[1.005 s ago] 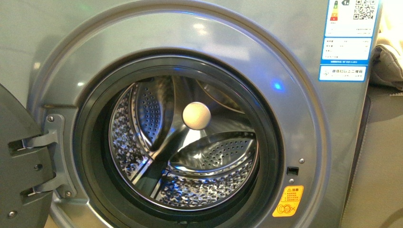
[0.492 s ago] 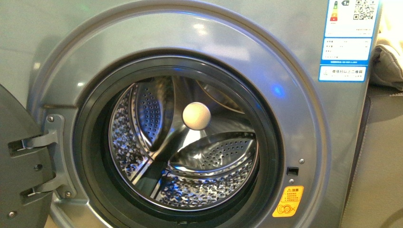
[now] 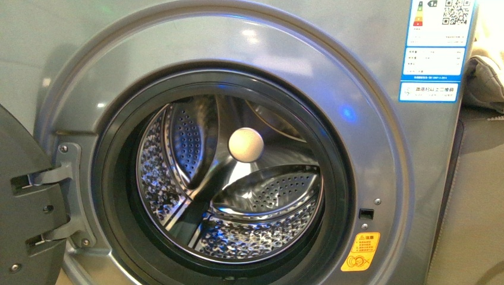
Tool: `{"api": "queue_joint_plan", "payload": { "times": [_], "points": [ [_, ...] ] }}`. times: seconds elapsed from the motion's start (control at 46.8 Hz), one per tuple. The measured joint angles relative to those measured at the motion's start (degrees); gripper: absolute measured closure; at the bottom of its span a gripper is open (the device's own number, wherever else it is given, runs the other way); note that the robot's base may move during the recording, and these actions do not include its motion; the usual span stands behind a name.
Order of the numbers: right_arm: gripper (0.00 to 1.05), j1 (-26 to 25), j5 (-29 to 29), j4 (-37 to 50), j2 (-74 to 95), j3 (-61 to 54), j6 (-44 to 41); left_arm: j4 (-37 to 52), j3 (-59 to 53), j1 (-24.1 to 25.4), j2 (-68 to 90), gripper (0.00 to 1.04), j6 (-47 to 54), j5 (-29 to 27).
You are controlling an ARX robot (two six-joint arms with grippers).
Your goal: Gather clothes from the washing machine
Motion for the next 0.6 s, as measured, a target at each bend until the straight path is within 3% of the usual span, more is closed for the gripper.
{"api": "queue_joint_plan", "payload": {
  "times": [0.257, 0.299, 0.599],
  "points": [
    [0.12, 0.00, 0.00, 0.00, 0.00, 0.00, 0.00, 0.00, 0.00, 0.00, 0.00, 0.06, 0.02, 0.00],
    [0.06, 0.00, 0.00, 0.00, 0.00, 0.00, 0.07, 0.00, 0.00, 0.00, 0.00, 0.06, 0.02, 0.00],
    [0.08, 0.00, 0.00, 0.00, 0.00, 0.00, 0.04, 0.00, 0.00, 0.00, 0.00, 0.06, 0.02, 0.00]
  ]
}}
